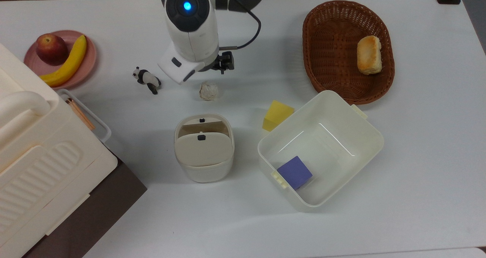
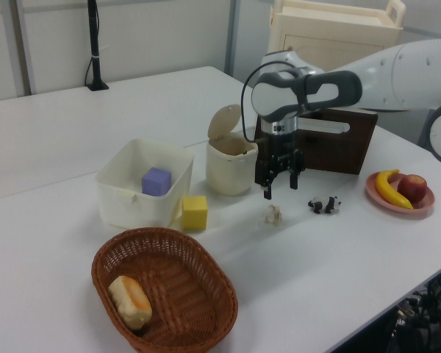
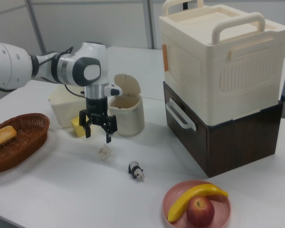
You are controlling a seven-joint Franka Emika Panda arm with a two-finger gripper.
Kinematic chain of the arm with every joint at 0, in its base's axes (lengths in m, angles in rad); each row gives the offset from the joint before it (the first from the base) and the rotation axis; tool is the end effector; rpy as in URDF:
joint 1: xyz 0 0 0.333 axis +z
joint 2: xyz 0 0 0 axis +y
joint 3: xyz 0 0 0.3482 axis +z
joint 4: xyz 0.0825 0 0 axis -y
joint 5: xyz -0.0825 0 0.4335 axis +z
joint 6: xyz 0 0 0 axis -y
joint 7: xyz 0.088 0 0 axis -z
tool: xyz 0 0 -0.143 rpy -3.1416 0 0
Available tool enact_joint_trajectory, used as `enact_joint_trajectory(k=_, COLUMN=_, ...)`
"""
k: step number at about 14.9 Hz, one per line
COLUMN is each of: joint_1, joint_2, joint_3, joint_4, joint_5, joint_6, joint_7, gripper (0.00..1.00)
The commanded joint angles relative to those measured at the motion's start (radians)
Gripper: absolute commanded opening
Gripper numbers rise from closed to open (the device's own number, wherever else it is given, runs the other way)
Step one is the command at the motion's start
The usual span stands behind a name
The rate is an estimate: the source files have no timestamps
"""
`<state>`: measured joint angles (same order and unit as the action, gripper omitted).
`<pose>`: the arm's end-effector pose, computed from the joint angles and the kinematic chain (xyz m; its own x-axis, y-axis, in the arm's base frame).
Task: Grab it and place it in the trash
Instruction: 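Lower the open gripper over the white crumpled paper ball, then close the gripper on the paper ball and lift it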
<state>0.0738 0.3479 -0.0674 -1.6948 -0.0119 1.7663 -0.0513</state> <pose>0.6655 0.0058 0.3476 0.9601 0.0573 -0.2736 0.0651 -0.9977 0.0196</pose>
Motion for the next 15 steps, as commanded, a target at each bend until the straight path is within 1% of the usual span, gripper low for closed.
enact_joint_trajectory(k=1, joint_1=0.021, joint_2=0.017, joint_3=-0.005, joint_4=-0.017, joint_5=-0.039, joint_6=0.065, joint_7=0.030, gripper=1.00)
enact_joint_trajectory(k=5, joint_1=0.044, joint_2=0.063, joint_3=-0.005, joint_4=-0.020, joint_5=-0.079, joint_6=0.071, joint_7=0.054, gripper=0.99)
enact_joint_trajectory(k=8, joint_1=0.046, joint_2=0.086, joint_3=-0.005, joint_4=-0.020, joint_5=-0.082, joint_6=0.071, joint_7=0.077, gripper=0.91)
enact_joint_trajectory(k=11, joint_1=0.047, joint_2=0.089, joint_3=-0.005, joint_4=-0.040, joint_5=-0.080, joint_6=0.091, joint_7=0.079, gripper=0.80)
enact_joint_trajectory(k=15, joint_1=0.046, joint_2=0.091, joint_3=-0.005, joint_4=-0.040, joint_5=-0.082, joint_6=0.146, joint_7=0.091, gripper=0.59)
